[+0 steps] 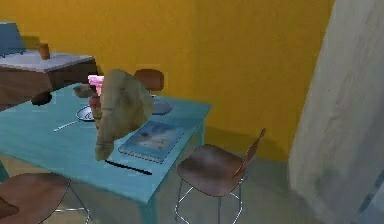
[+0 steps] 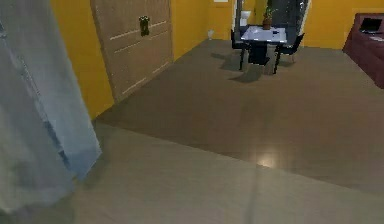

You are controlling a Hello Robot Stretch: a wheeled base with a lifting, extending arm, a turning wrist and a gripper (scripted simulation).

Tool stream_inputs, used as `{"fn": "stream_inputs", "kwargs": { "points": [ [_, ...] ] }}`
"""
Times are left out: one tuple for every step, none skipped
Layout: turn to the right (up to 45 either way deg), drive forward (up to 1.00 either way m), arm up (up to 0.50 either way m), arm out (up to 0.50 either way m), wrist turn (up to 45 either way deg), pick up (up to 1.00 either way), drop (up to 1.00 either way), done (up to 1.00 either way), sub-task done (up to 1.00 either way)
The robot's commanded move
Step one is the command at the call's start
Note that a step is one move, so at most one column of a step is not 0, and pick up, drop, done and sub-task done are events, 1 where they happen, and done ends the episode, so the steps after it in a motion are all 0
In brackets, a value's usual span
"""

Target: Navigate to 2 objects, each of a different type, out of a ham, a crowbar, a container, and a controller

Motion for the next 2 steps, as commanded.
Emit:
{"fn": "stream_inputs", "kwargs": {
  "points": [
    [-18.0, 0.00, 0.00, 0.00, 0.0, 0.00, 0.00, 0.00, 0.00],
    [0.0, 0.00, 0.00, 0.00, 0.0, 0.00, 0.00, 1.00, 0.00]
  ]
}}
